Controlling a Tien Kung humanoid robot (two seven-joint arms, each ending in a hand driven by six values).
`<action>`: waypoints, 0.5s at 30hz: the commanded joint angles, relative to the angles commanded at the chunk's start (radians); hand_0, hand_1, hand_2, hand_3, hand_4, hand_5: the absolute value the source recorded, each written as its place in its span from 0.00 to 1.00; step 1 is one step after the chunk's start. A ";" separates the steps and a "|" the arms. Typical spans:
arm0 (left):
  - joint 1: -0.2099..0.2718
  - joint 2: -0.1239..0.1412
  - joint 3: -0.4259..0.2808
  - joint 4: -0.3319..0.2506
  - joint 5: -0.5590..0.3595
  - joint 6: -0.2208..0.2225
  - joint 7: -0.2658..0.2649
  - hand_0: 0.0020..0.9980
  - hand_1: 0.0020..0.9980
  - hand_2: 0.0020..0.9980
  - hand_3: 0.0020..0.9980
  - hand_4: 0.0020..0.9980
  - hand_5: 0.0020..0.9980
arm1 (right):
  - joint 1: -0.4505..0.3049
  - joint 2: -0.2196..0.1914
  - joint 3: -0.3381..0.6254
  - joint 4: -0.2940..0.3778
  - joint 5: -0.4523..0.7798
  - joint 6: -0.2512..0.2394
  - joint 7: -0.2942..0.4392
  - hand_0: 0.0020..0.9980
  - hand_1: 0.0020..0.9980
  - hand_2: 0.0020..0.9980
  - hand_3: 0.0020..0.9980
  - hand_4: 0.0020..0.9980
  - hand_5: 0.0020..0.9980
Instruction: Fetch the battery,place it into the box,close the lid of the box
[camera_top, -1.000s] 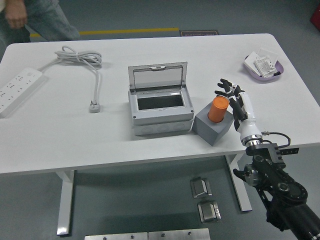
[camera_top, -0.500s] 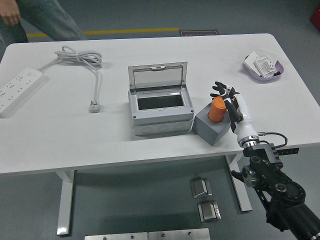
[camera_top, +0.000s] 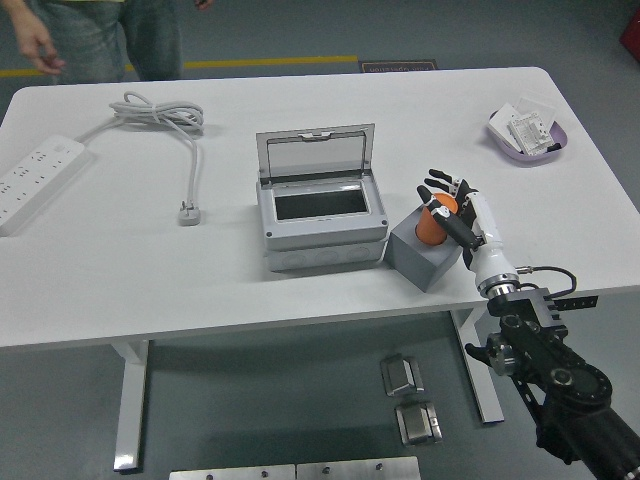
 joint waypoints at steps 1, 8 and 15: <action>0.000 0.000 -0.001 0.000 0.001 0.000 0.000 0.62 0.62 0.58 0.63 0.69 0.16 | 0.000 0.000 0.000 0.000 -0.001 0.000 -0.001 0.71 0.69 0.75 0.76 0.76 0.27; -0.001 0.000 -0.006 0.000 0.010 0.002 0.002 0.62 0.62 0.58 0.63 0.69 0.16 | 0.000 0.000 -0.002 -0.001 -0.014 -0.009 -0.006 0.71 0.69 0.76 0.75 0.70 0.23; -0.003 0.000 -0.013 0.000 0.019 0.004 0.004 0.62 0.62 0.58 0.63 0.69 0.16 | 0.000 0.000 -0.004 0.000 -0.028 -0.017 -0.013 0.72 0.69 0.76 0.77 0.66 0.20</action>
